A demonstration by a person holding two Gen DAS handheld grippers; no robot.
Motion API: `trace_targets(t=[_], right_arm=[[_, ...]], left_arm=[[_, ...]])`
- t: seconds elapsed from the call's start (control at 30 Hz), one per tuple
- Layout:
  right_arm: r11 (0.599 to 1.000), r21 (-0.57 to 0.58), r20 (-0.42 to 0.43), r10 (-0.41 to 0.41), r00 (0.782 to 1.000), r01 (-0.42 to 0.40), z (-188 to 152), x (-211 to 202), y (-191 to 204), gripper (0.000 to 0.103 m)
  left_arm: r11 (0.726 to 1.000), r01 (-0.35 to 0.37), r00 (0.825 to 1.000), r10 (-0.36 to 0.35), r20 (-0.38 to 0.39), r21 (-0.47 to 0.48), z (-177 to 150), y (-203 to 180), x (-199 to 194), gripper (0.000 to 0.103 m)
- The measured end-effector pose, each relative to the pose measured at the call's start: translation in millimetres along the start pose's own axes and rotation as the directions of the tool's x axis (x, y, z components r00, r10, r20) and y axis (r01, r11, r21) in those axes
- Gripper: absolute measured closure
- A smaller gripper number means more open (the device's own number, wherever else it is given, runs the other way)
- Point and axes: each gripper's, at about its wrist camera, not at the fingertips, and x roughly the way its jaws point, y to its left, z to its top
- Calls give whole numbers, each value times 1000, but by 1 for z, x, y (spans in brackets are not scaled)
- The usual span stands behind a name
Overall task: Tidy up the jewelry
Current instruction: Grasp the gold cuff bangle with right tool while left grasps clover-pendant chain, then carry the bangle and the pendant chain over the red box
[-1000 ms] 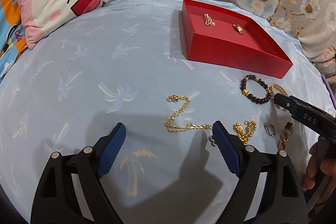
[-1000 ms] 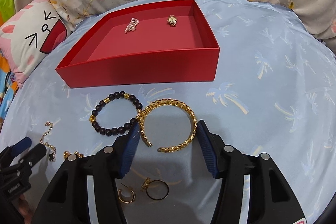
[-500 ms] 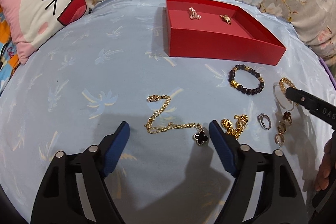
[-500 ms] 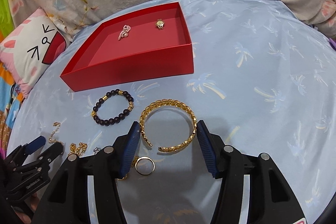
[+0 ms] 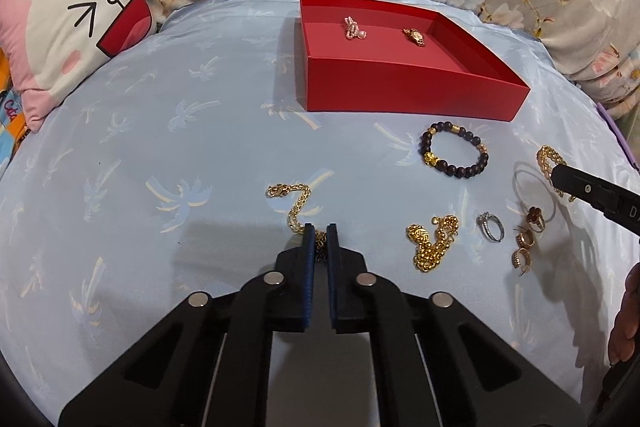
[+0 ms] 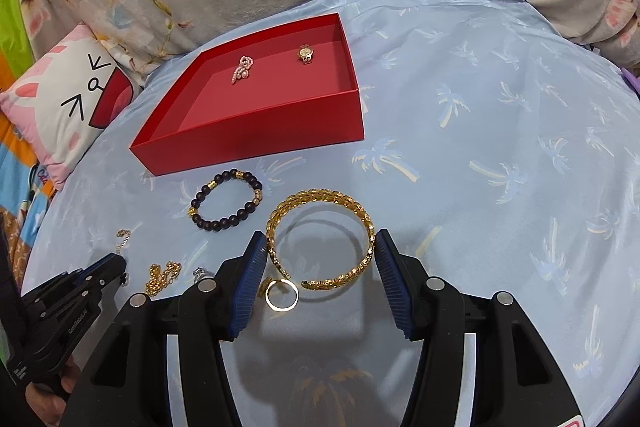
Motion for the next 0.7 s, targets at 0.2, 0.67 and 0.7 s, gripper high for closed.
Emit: trace_targets(t=[0.2,0.67,0.7], right_arm=[[1000,-4,21,11,1000,-11,0,-16,1,49],[997,-29,112,73,991,-71,20,-65,14,49],[997,-32,116,78,990,-74,22,-68,15,49]], left_arm=[[996,61,998,-62,-21,-57,1,6,-3,99],[985,153,984,-145,99,-81,43,8,-67,100],[984,159,982,-150,112,-77,48,7,-72,99]])
